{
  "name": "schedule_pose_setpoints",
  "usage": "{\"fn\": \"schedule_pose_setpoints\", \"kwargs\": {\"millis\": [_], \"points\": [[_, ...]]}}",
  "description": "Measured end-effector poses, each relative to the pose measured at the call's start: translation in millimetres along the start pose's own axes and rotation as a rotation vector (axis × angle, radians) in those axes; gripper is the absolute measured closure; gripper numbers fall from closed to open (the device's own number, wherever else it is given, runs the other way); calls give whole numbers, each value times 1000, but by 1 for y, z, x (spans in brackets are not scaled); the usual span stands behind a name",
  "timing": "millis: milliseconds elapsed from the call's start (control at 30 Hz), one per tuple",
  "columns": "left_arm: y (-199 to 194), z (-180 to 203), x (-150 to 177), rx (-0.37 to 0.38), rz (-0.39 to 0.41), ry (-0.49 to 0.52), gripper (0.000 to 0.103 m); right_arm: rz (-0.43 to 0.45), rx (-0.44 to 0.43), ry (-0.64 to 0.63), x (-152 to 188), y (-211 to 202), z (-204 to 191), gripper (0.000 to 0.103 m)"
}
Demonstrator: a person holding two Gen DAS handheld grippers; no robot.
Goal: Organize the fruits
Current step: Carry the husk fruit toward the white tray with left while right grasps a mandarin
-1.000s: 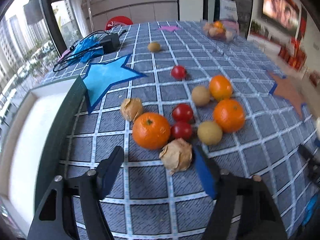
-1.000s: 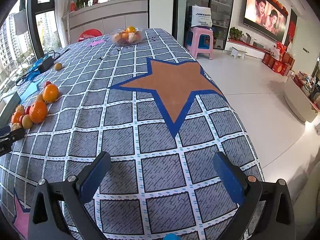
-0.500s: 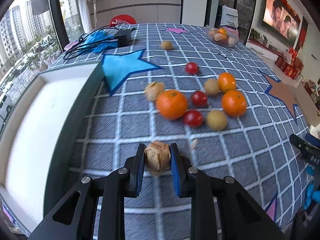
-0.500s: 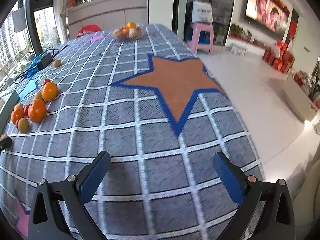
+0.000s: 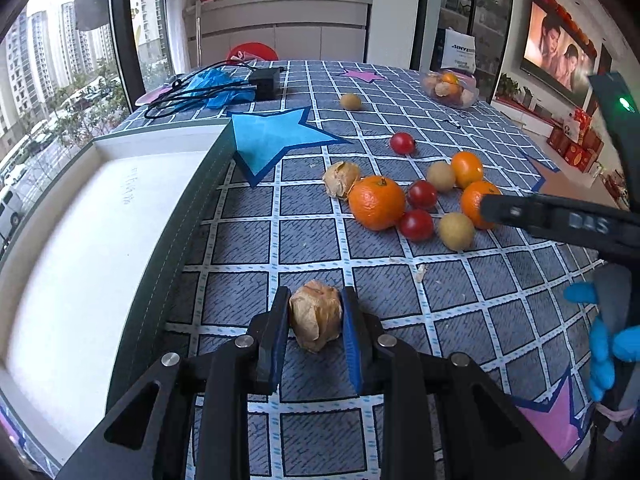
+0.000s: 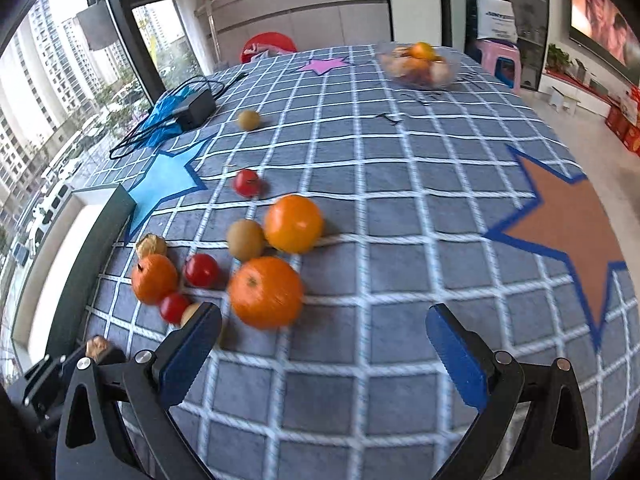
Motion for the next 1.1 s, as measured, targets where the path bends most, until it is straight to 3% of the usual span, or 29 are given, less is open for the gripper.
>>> {"fn": "schedule_pose_setpoints", "kwargs": {"millis": [33,100,133,167,267,400,700,733,767,800,833,1000,1033,1067,1100], "points": [[0,0,0,-3,5,4,75,-15,5,-8,1,5,-3,20],[0,1,0,-5,14,6,75,-13,49,-49,4,5,-7,35],[0,1,0,-2,16,5,75,-5,58,-63,3,6,-12,60],[0,0,0,7,15,0,76,-7,51,-57,5,3,-13,64],[-3,-3,1,49,12,-14,76,25,7,-16,7,-11,-9,64],[-16,-9,0,51,41,-21,76,67,2,-34,9,-33,-11,69],[-39,-23,-7,42,83,-34,76,32,27,-53,13,-25,-11,68],[-41,-25,-7,39,86,-35,76,34,35,-53,10,-23,-9,55],[-43,-27,-7,35,88,-35,76,44,47,-56,8,-22,-9,31],[-44,-29,-7,33,90,-37,76,57,57,-61,5,-22,-8,23],[-46,-31,-8,33,95,-40,76,75,68,-65,1,-20,-8,22],[-52,-44,-13,16,109,-55,76,46,57,-33,-12,-3,-3,24],[-52,-47,-14,12,110,-59,76,35,57,-29,-12,3,-2,38],[-53,-50,-14,6,111,-63,76,20,44,-23,-12,7,-1,60],[-52,-53,-15,-3,111,-66,76,14,32,-13,-11,10,0,62]]}}
Point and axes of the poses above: each gripper's, at about its wrist camera, not at the fingertips, and y roughly the way its jaws point, z to its right, x to its underside, the point moved 5 cm from there along y, roughly the way its jaws point, and after that the axes turned 10 degrees about -x, right-handed, at the moved point
